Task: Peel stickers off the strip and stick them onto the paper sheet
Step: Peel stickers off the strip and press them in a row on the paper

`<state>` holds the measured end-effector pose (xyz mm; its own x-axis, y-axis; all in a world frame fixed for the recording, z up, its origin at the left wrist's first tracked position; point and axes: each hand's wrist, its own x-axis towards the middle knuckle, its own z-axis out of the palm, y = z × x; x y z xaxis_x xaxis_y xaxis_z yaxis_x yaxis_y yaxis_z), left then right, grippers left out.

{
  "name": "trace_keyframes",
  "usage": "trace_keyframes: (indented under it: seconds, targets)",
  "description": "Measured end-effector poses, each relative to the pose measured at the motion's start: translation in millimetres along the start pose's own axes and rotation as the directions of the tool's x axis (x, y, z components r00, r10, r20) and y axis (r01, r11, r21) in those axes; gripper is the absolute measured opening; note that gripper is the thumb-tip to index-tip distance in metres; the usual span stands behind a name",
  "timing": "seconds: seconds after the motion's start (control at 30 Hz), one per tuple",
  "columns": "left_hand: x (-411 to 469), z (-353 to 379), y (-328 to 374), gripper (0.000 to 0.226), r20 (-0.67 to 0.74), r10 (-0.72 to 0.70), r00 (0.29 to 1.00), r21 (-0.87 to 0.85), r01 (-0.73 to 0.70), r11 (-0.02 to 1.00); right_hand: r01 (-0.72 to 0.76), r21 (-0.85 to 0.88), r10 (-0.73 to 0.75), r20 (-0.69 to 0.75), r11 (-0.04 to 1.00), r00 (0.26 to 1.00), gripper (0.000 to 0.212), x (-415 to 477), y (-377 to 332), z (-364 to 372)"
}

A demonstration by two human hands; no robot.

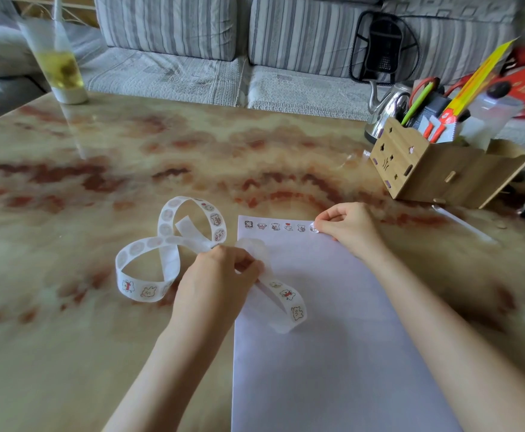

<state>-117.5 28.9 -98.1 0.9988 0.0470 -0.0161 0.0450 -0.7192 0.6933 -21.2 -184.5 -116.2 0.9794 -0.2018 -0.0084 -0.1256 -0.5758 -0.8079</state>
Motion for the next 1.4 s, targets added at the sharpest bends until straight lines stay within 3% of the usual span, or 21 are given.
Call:
trace_keyframes:
  seconds: [0.4,0.6,0.8,0.93,1.1,1.4]
  targets:
    - [-0.2,0.7,0.5,0.017,-0.007,0.003,1.0,0.01,-0.003,1.0,0.089,0.042,-0.089,0.007,0.995,0.996,0.014,1.1,4.9,3.0]
    - [-0.6,0.8,0.4,0.018,-0.011,0.01,1.0,0.017,-0.009,1.0,0.068,0.03,-0.069,0.018,0.997,0.997,0.024,3.2,6.0,0.8]
    - [0.1,1.3,-0.5,0.019,-0.009,0.01,1.0,0.02,-0.01,1.0,0.032,0.108,-0.033,0.012,0.994,0.999,0.017,5.5,4.8,-2.1]
    - [-0.2,1.2,-0.5,0.019,-0.016,0.008,1.0,0.023,-0.008,1.0,0.016,0.061,-0.016,0.003,0.998,1.0,0.024,2.3,3.5,4.0]
    - [-0.7,0.9,0.4,0.019,-0.017,0.005,1.0,0.022,-0.005,1.0,0.049,0.052,-0.048,-0.023,0.997,0.999,0.012,7.2,7.5,2.0]
    - [-0.3,1.7,-0.1,0.018,-0.02,0.006,1.0,0.01,-0.005,1.0,0.054,0.014,-0.054,-0.058,0.998,0.997,0.022,7.7,9.8,4.4]
